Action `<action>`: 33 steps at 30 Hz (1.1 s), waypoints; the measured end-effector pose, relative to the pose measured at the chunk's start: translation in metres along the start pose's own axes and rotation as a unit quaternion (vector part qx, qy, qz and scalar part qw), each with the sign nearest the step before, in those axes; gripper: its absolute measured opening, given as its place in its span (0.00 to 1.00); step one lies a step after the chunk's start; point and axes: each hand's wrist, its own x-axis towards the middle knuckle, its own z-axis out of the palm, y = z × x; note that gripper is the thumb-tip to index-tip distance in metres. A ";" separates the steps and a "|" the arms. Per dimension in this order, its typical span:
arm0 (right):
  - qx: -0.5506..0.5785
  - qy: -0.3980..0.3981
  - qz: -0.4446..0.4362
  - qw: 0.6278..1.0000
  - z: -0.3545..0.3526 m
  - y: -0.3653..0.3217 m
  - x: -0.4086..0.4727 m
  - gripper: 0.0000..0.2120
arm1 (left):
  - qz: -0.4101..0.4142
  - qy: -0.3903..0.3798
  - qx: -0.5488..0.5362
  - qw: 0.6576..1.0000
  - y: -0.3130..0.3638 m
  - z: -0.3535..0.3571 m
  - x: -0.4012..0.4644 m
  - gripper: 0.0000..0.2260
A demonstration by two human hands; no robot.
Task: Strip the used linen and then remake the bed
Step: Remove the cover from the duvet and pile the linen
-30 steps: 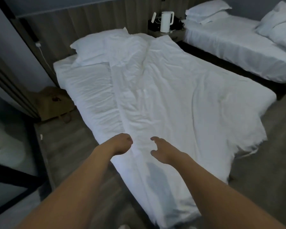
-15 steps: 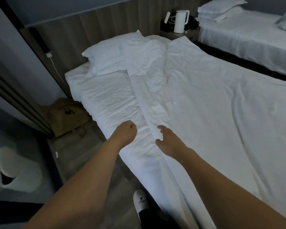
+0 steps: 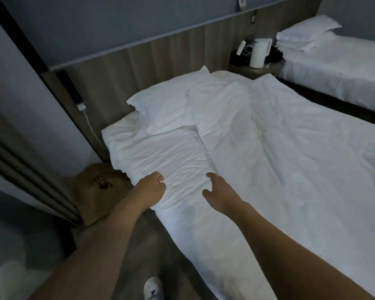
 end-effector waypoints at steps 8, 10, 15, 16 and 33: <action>0.017 0.052 0.091 0.994 0.004 -0.070 0.121 0.29 | 0.052 -0.066 0.052 0.995 -0.006 -0.080 0.196 0.18; 0.020 0.077 0.120 0.990 -0.009 -0.071 0.153 0.28 | 0.033 -0.070 0.027 0.997 0.010 -0.093 0.246 0.18; 0.022 0.096 0.150 0.984 -0.035 -0.077 0.247 0.28 | 0.022 -0.095 -0.047 0.994 0.035 -0.112 0.367 0.17; 0.022 0.096 0.156 0.983 -0.039 -0.081 0.265 0.28 | 0.013 -0.108 -0.070 0.992 0.040 -0.116 0.391 0.17; 0.054 0.133 0.278 0.950 0.014 -0.032 0.554 0.28 | 0.043 -0.225 -0.002 0.973 0.149 -0.003 0.813 0.41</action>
